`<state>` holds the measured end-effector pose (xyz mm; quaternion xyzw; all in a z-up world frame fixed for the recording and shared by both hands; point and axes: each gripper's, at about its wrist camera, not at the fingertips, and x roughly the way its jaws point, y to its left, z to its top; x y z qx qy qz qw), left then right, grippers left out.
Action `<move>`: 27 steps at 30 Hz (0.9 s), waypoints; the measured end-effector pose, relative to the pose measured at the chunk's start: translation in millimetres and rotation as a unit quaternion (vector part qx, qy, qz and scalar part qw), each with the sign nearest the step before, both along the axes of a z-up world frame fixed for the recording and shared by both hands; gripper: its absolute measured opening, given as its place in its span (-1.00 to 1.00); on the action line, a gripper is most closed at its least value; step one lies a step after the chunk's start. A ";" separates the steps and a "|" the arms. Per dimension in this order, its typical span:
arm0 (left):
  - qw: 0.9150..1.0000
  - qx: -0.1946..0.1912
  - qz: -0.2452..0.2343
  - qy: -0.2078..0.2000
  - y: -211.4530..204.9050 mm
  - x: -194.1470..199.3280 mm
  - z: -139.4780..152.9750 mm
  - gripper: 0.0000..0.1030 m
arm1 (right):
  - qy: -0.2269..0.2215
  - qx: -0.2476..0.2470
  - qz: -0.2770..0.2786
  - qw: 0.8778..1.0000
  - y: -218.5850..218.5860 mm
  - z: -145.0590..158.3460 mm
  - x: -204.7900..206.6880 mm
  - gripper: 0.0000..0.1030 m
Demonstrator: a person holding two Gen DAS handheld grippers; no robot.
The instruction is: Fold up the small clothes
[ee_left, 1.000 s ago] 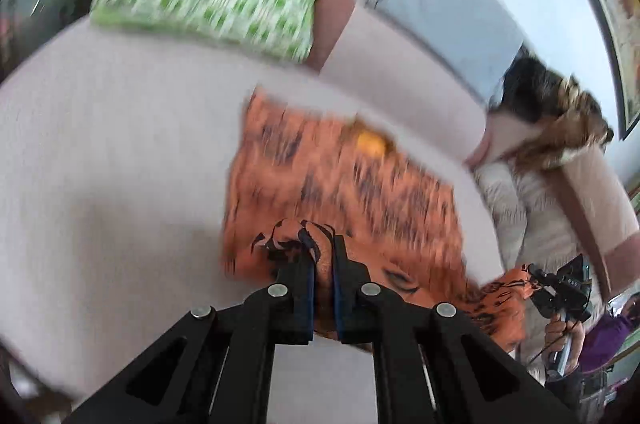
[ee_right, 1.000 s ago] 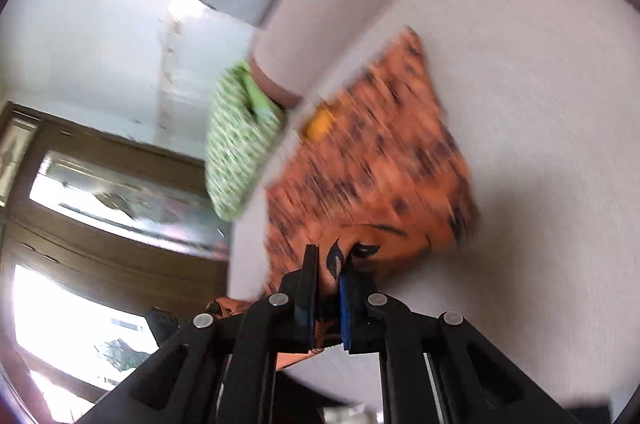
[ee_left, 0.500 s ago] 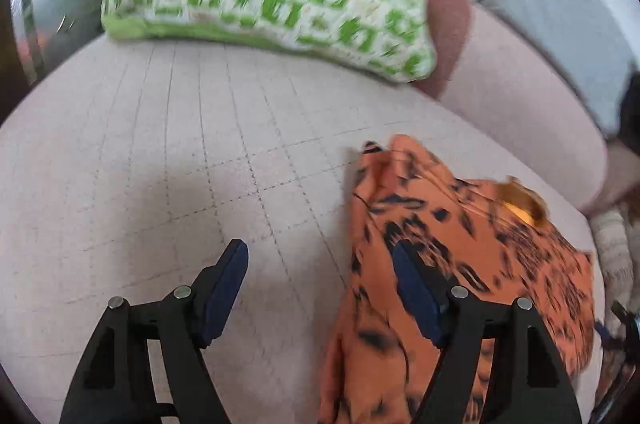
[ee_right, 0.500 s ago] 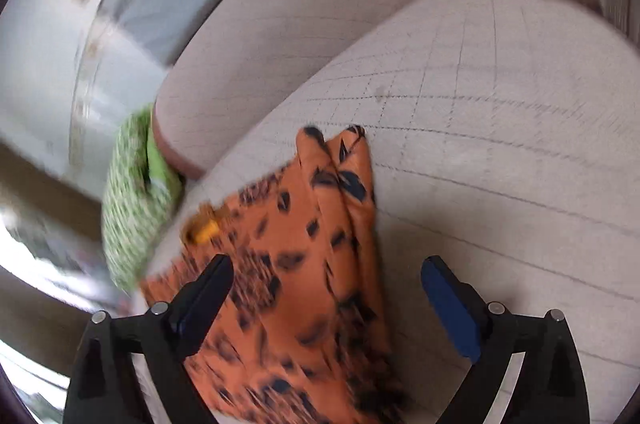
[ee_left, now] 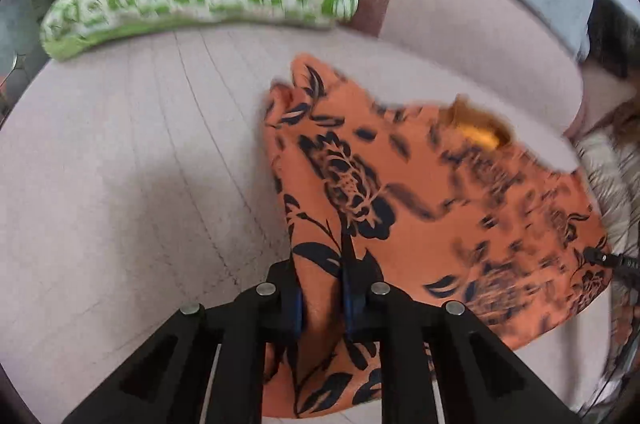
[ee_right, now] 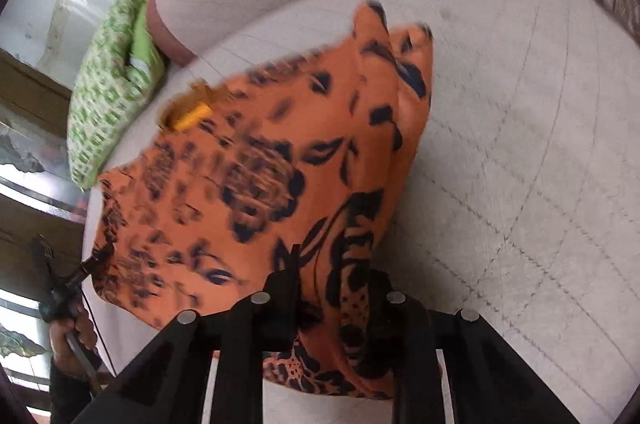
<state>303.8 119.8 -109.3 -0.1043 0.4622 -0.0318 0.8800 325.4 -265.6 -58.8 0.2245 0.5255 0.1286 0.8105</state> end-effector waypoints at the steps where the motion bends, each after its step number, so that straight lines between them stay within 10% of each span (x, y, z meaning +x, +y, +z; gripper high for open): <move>1: 1.000 -0.009 -0.003 -0.009 1.9 -9.5 11.1 -0.71 | -0.010 0.009 -0.002 1.000 -1.7 11.8 -6.2 -0.60; 6: 0.998 -0.016 -0.020 -0.051 -0.1 -83.8 57.2 -0.71 | -0.047 0.008 0.021 0.999 -4.8 67.9 -73.8 -0.61; 11: 0.999 -0.039 -0.020 0.002 7.3 -160.3 -5.2 -0.47 | -0.013 -0.005 0.018 1.000 -20.2 16.3 -162.6 -0.44; 13: 0.997 -0.025 0.005 0.067 12.6 -166.3 -53.9 -0.27 | 0.061 -0.003 0.012 0.998 -27.4 -39.2 -180.2 0.64; 21: 0.999 0.011 0.019 -0.033 23.1 -149.7 14.4 0.03 | -0.062 0.016 -0.031 0.997 -50.9 16.0 -184.1 0.59; 27: 0.999 0.038 -0.011 -0.022 8.8 -90.4 -7.5 -0.10 | -0.061 -0.046 -0.039 0.996 -33.3 3.8 -106.7 0.59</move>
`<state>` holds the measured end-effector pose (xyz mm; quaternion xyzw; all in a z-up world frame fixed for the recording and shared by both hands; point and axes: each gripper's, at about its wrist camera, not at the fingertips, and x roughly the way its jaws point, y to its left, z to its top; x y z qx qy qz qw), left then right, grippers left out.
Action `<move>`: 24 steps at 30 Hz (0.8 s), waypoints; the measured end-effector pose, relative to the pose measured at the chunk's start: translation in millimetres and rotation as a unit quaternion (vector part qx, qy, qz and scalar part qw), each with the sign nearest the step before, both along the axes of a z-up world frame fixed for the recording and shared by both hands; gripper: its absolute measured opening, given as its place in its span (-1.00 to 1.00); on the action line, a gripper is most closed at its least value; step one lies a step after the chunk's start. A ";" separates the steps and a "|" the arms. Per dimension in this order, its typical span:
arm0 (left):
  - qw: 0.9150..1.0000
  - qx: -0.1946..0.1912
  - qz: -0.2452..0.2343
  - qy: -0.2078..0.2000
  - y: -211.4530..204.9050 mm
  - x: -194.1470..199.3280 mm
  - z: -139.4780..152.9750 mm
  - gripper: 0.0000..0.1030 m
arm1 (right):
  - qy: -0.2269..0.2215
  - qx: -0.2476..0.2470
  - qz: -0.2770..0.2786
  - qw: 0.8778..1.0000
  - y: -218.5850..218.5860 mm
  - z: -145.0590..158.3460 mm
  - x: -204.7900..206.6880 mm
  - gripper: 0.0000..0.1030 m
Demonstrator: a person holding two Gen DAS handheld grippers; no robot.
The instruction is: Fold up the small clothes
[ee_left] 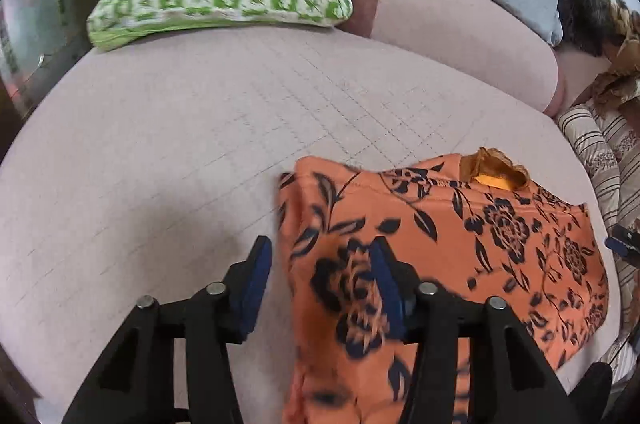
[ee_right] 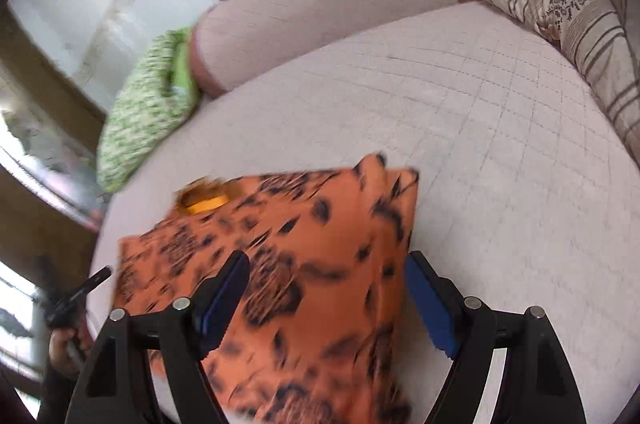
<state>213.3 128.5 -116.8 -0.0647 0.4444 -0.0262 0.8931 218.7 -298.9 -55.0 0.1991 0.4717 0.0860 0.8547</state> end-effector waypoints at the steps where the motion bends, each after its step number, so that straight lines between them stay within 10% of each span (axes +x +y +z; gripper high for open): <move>1: 1.000 0.011 -0.002 0.001 -2.8 6.2 -3.0 -0.20 | 0.002 -0.012 -0.003 1.000 -0.2 -5.7 6.9 0.59; 3: 1.000 0.022 -0.002 0.006 -8.1 18.8 -14.1 -0.31 | 0.019 -0.022 -0.002 1.000 2.2 -20.1 27.5 0.48; 5: 0.999 0.032 0.001 0.025 -9.3 25.5 -25.7 -0.92 | 0.053 -0.033 0.011 0.998 9.7 -33.0 42.7 -0.40; 9: 0.999 0.039 0.009 -0.003 -5.8 15.8 -19.6 -0.94 | 0.009 -0.082 -0.003 0.997 14.4 -9.6 34.1 -0.84; 14: 0.999 0.037 0.030 0.012 -0.5 22.3 -36.8 -0.90 | 0.030 -0.063 -0.049 0.996 -13.0 -47.4 36.3 -0.79; 20: 0.998 0.051 0.036 0.008 -1.7 8.0 -13.4 -0.79 | -0.006 -0.031 -0.075 0.997 -20.2 -14.3 6.5 -0.36; 24: 0.996 0.075 0.043 -0.016 -8.9 -20.0 9.7 -0.22 | -0.053 0.004 -0.039 0.998 2.4 23.4 -38.2 0.40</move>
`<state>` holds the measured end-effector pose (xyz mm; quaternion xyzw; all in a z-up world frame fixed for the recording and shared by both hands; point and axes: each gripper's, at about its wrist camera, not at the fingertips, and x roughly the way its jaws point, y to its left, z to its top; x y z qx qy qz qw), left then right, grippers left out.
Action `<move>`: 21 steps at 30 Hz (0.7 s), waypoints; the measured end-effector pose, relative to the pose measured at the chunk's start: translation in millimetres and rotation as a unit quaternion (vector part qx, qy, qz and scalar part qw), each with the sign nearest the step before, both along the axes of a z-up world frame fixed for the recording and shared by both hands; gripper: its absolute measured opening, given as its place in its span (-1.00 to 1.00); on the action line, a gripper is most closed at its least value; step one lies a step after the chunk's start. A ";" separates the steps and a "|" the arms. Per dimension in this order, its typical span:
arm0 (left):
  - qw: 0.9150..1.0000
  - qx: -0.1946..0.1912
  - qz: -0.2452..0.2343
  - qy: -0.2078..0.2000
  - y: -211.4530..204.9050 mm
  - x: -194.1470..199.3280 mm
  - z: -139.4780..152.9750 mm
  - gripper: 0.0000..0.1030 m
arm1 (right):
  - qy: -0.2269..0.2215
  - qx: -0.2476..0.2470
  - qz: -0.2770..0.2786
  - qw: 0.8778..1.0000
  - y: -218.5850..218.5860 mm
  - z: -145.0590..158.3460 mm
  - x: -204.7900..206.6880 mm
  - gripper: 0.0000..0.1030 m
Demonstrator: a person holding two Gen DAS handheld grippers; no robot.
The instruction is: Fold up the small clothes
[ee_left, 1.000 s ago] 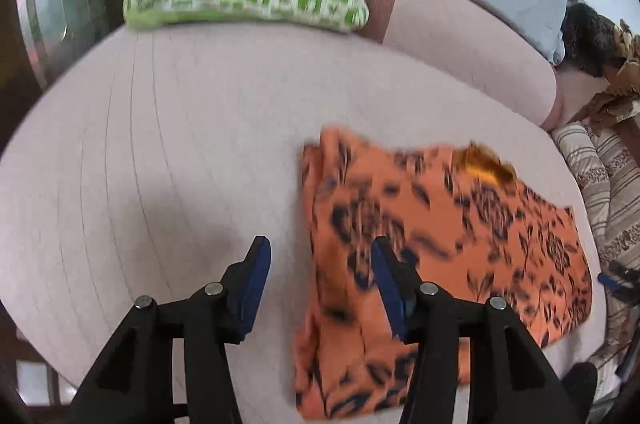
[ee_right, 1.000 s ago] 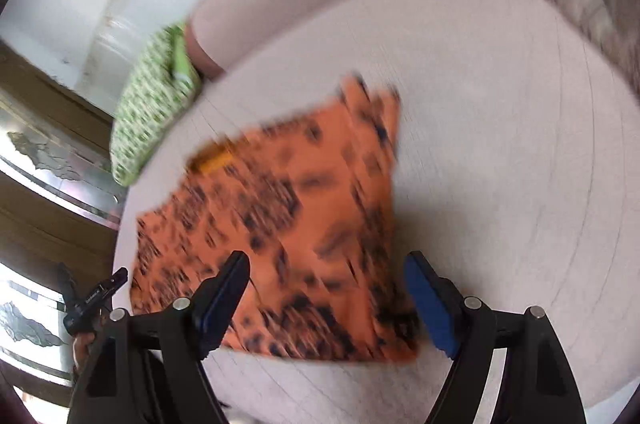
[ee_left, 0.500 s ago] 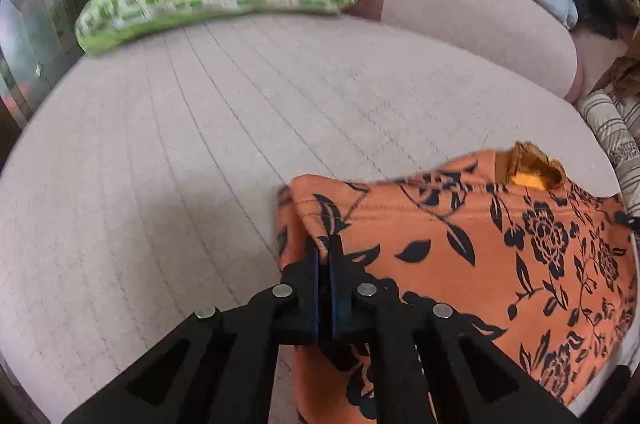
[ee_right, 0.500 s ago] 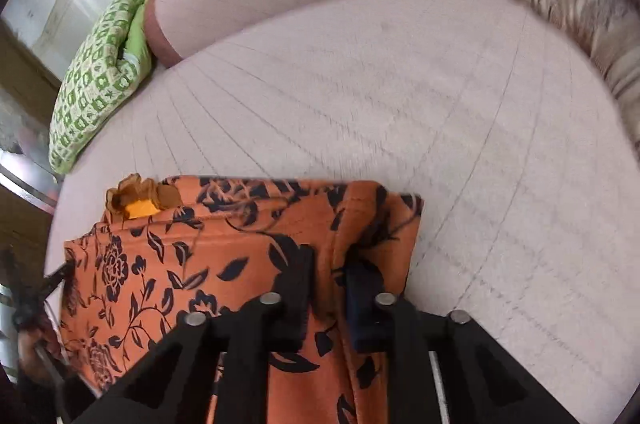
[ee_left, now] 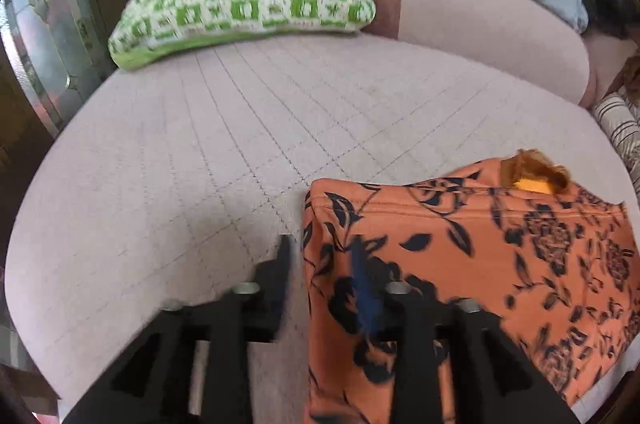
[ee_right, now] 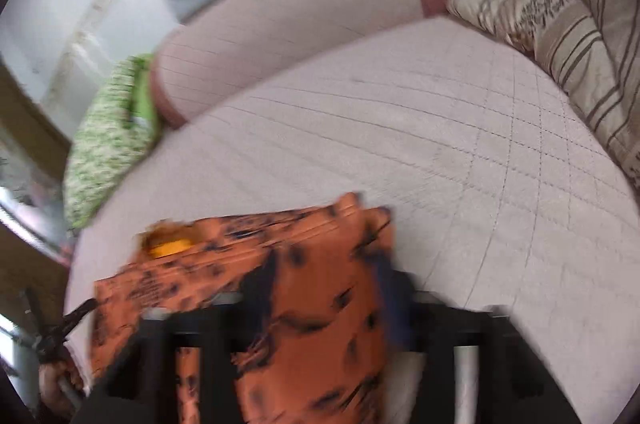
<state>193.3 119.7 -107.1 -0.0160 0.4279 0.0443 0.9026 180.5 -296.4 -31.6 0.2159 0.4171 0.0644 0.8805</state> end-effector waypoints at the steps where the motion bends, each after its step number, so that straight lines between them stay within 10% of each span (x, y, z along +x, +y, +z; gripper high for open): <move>1: 1.000 0.005 0.004 -0.005 -1.7 -6.2 5.4 -0.17 | -0.006 0.003 0.027 1.000 12.1 5.5 -14.1 0.40; 9: 1.000 0.012 -0.011 -0.007 -24.4 -40.7 17.6 -0.17 | 0.074 0.044 0.028 0.996 14.7 -74.0 -41.8 0.17; 18: 1.000 0.006 -0.008 0.001 -30.4 -45.6 17.3 -0.16 | 0.071 0.043 0.023 0.996 17.7 -61.3 -51.2 0.42; 21: 1.000 0.011 -0.012 0.018 -33.3 -45.6 11.7 -0.13 | 0.085 0.095 -0.021 0.992 -7.1 -71.9 -56.9 0.23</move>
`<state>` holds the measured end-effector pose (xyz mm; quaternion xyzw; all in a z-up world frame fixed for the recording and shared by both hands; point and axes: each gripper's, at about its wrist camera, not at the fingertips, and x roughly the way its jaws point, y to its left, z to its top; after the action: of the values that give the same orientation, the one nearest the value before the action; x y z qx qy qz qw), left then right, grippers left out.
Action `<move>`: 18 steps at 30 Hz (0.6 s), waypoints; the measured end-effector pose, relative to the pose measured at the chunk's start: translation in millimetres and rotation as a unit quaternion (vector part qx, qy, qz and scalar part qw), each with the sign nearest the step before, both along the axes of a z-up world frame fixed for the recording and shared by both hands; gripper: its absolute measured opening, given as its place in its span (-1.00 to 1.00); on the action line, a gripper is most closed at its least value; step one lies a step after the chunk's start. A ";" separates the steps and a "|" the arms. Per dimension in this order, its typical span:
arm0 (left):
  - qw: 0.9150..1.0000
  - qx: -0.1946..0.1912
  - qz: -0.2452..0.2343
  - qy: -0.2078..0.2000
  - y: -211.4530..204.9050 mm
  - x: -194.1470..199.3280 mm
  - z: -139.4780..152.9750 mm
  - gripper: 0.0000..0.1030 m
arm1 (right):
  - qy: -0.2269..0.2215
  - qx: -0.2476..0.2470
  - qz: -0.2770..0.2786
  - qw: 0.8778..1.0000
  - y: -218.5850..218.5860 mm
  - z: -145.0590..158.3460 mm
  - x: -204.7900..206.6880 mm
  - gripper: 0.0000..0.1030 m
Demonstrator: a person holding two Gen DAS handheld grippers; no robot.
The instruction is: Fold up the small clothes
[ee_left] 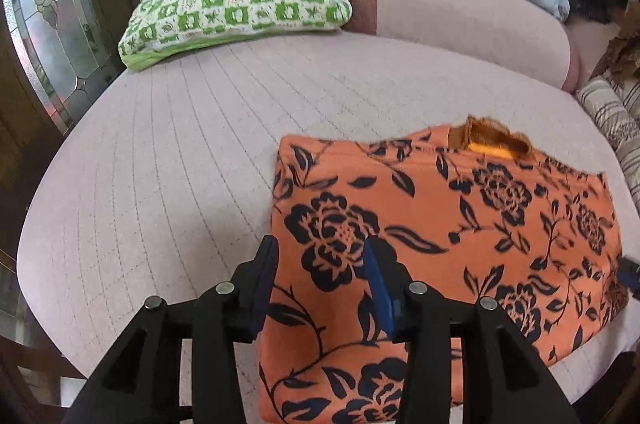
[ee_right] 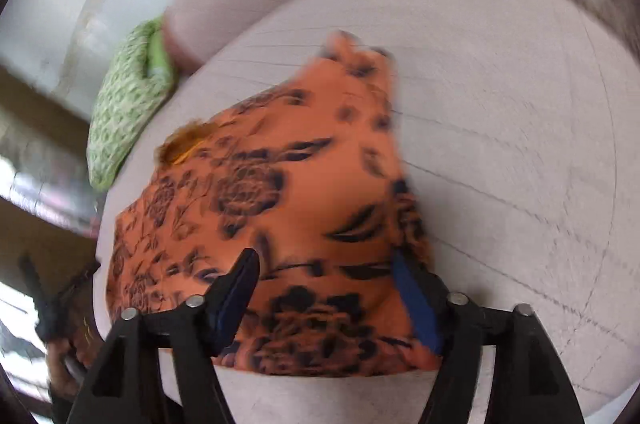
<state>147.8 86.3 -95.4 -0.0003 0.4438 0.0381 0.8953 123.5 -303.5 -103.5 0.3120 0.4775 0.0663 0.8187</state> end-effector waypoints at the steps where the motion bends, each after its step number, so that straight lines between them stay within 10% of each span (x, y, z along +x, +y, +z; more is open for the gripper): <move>1: 1.000 -0.001 -0.002 0.000 -0.5 -1.8 -0.3 -0.10 | -0.003 0.001 -0.006 1.000 -0.5 6.3 -3.3 0.24; 5: 1.000 -0.027 -0.003 -0.007 -11.6 -11.6 1.5 0.15 | -0.032 -0.008 -0.022 0.999 -5.1 31.1 -27.1 0.31; 18: 0.988 -0.063 -0.136 0.022 -155.7 -19.8 -19.9 0.24 | 0.023 0.169 -0.125 0.977 -29.6 -27.1 -65.5 0.41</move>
<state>128.0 -69.3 -115.3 0.0041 0.4611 -0.1124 0.8802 58.0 -333.1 -130.6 0.5045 0.4350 0.0357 0.7450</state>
